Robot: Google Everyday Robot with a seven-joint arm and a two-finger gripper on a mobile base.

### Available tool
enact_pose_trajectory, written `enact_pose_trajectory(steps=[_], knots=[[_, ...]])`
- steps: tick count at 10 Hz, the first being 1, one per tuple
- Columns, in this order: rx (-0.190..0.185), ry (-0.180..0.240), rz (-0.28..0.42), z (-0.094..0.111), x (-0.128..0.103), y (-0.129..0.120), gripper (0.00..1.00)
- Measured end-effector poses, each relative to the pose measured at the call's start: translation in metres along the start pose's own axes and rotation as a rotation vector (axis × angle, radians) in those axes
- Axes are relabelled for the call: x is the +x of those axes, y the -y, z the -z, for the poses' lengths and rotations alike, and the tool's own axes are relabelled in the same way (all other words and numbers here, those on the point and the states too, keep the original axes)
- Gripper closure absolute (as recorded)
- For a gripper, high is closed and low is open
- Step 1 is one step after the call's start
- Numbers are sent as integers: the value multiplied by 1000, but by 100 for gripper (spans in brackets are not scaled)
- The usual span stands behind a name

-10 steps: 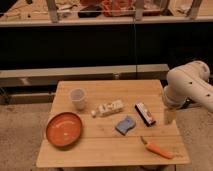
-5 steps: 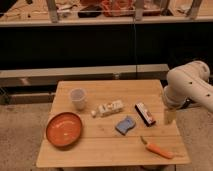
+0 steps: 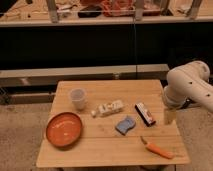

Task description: Place the pepper in the ceramic cup

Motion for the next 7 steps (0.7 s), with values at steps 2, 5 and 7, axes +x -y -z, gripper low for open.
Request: enact_pose_trajectory(steps=[2, 5, 7], knots=[[0, 0, 0, 0, 0, 0, 20], [-3, 1, 3, -2, -1, -3, 20], [-19, 19, 10, -10, -13, -19, 20]])
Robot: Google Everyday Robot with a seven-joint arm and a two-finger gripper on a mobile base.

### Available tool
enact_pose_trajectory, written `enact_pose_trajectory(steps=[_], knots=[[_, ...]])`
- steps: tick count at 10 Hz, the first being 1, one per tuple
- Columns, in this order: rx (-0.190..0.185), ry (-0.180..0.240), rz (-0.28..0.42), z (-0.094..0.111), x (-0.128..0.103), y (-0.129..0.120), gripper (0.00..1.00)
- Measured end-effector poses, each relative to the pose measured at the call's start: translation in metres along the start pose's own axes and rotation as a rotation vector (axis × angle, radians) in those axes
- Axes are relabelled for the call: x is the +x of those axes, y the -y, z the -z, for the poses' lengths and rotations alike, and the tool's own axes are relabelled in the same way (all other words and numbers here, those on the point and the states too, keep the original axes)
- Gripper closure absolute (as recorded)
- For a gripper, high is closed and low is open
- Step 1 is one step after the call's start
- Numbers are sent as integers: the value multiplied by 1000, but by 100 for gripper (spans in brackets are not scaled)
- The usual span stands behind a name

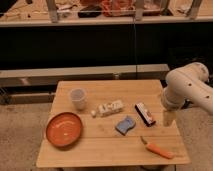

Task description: Place the pepper in the ceramic cup

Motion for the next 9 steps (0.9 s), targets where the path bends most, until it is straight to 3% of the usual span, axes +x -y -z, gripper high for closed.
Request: enact_pose_trajectory(steps=[3, 9], knots=[[-10, 13, 1, -6, -6, -12, 20], [-31, 80, 44, -47, -22, -49, 20]])
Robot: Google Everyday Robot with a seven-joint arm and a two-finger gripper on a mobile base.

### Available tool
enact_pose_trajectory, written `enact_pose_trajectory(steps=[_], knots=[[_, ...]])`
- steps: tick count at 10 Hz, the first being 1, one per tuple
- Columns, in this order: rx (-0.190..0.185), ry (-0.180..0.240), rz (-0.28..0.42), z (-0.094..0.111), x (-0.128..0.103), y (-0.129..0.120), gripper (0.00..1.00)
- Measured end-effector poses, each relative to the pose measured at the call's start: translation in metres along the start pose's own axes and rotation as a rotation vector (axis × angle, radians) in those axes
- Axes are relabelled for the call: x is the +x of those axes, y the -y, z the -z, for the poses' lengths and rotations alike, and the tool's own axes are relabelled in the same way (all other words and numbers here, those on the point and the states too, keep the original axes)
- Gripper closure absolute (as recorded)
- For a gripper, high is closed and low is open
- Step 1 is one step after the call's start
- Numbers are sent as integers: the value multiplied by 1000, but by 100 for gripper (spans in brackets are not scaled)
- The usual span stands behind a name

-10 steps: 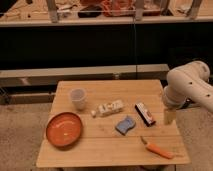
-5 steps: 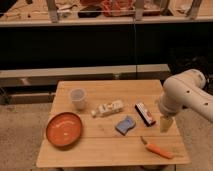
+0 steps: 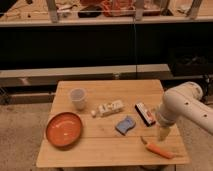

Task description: Place the pepper in the ceramic cup

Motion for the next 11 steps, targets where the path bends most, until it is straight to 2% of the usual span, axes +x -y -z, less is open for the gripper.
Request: enact_pose_trajectory(steps=[2, 4, 6, 9, 11], knots=[[-7, 18, 13, -11, 1, -11, 20], [-16, 15, 47, -17, 2, -19, 20], [-23, 18, 69, -32, 5, -41, 20], [-25, 12, 156, -43, 3, -58, 20], [-23, 16, 166, -50, 2, -64, 20]])
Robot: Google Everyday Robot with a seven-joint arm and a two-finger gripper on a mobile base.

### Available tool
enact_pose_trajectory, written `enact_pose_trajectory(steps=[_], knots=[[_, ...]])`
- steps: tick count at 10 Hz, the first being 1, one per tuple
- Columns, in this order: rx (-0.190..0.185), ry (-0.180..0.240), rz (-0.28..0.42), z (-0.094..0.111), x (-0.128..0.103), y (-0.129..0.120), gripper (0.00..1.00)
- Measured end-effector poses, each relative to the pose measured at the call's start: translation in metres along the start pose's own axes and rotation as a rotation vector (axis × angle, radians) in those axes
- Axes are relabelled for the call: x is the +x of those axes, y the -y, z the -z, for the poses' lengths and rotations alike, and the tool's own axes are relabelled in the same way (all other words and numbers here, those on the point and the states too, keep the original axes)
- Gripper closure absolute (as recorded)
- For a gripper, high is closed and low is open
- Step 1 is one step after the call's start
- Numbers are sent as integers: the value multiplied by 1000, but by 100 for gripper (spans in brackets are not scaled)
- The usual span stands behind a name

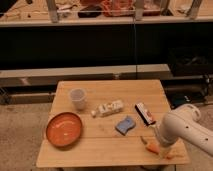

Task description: Place the pepper in the ceramic cup

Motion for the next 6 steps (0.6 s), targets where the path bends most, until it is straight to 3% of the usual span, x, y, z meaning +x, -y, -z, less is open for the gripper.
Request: enact_pose_trajectory(steps=[2, 6], knots=[[-3, 14, -6, -20, 0, -8, 20], [-25, 40, 8, -34, -3, -16, 20]])
